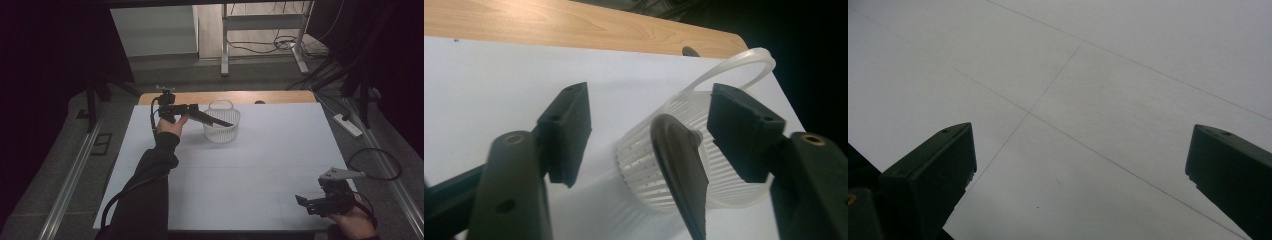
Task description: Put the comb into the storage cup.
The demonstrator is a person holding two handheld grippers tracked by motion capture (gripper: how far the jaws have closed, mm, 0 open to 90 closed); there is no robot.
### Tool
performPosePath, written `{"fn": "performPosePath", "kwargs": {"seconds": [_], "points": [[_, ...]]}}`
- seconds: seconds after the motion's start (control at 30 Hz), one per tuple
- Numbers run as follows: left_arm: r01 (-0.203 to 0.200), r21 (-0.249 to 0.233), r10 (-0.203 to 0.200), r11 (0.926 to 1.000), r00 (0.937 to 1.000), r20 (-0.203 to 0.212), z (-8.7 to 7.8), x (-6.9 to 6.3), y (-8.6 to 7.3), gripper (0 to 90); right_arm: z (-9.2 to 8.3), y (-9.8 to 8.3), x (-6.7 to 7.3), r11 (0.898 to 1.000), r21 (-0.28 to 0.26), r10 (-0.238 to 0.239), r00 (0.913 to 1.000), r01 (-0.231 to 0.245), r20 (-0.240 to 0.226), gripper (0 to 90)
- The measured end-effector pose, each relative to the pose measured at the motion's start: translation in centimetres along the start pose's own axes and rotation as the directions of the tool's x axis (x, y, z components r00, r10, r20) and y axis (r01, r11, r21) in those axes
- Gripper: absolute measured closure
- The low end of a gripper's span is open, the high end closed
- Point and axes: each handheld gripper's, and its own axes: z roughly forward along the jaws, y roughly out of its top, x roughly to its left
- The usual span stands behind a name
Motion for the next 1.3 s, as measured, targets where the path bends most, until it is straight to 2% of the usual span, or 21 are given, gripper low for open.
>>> {"fn": "performPosePath", "kwargs": {"seconds": [0.27, 0.43, 0.53, 0.87, 1.0, 1.17, 1.3], "points": [[-0.063, -0.005, 0.063, 0.998, 0.998, -0.011, -0.3, -0.7, 0.1, 20.4, 0.0, 0.0, 0.0, 1.0, -0.001, -0.001, 1.0, 0.001, 0.0, 0.0], [-0.108, -0.02, 0.107, 0.994, 0.994, -0.023, -0.6, -1.0, 0.2, 16.3, 0.0, 0.0, 0.0, 1.0, -0.001, -0.001, 1.0, 0.001, 0.0, 0.0], [-0.148, -0.032, 0.146, 0.9885, 0.9886, -0.035, -0.8, -1.2, 0.2, 14.1, 0.0, 0.0, 0.0, 1.0, -0.001, -0.001, 1.0, 0.001, 0.0, 0.0], [-0.239, -0.039, 0.236, 0.9704, 0.9697, -0.064, -1.2, -2.0, 0.3, 9.9, 0.0, 0.0, 0.0, 1.0, -0.001, -0.002, 1.0, 0.002, 0.0, 0.0], [-0.282, -0.03, 0.28, 0.9588, 0.9573, -0.073, -1.3, -2.2, 0.2, 8.2, 0.0, 0.0, 0.1, 1.0, -0.002, -0.002, 1.0, 0.002, 0.0, 0.0], [-0.294, -0.034, 0.292, 0.9551, 0.954, -0.069, -1.4, -2.3, 0.2, 7.3, 0.0, 0.0, 0.1, 1.0, -0.002, -0.002, 1.0, 0.002, 0.0, 0.0], [-0.321, -0.035, 0.318, 0.9464, 0.9452, -0.075, -1.5, -2.4, 0.1, 6.1, 0.0, 0.0, 0.0, 1.0, -0.003, -0.003, 1.0, 0.003, 0.0, 0.0]]}}
